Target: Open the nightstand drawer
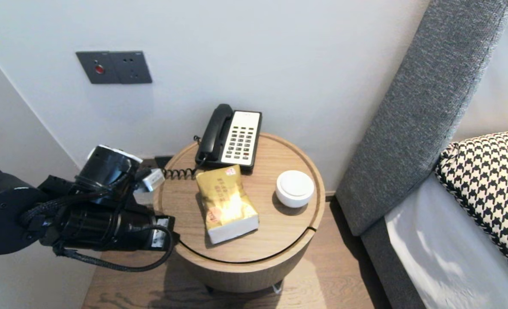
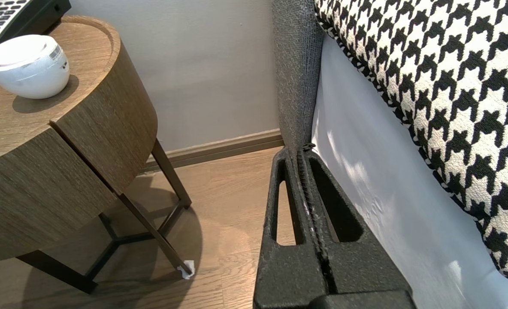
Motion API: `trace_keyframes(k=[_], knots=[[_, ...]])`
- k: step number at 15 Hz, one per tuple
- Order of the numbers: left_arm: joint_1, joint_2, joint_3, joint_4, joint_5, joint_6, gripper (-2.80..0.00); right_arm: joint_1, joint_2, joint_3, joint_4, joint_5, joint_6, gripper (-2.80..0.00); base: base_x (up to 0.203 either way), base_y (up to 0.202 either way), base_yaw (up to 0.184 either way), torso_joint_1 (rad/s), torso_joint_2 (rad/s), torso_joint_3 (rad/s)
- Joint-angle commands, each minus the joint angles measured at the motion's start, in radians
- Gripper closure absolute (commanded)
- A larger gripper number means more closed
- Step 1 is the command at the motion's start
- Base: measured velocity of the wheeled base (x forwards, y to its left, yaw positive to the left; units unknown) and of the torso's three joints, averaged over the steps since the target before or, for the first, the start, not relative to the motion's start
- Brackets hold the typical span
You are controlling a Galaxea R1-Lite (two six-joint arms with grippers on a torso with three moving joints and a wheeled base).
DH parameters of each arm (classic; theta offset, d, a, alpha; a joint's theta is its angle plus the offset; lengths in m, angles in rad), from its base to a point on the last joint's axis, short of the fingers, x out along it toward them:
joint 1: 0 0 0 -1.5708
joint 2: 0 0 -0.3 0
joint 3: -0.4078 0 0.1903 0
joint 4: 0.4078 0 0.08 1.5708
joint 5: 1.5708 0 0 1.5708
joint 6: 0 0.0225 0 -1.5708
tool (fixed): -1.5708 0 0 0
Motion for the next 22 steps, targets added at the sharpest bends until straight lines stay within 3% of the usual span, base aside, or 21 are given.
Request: trace_keyframes(k=[1, 7, 22], knots=[[0.000, -0.012, 0.020, 0.005, -0.001, -0.004, 0.00, 0.000, 0.001, 0.026, -0.001, 0.000, 0.000, 0.00, 0.000, 0.000, 0.000, 0.000, 0.00, 0.000], [-0.009, -0.048, 0.061, 0.005, -0.003, -0.005, 0.00, 0.000, 0.001, 0.026, -0.001, 0.000, 0.000, 0.00, 0.000, 0.000, 0.000, 0.000, 0.00, 0.000], [-0.142, -0.198, 0.280, 0.010, -0.002, -0.077, 0.00, 0.000, 0.001, 0.026, -0.001, 0.000, 0.000, 0.00, 0.000, 0.000, 0.000, 0.000, 0.00, 0.000]])
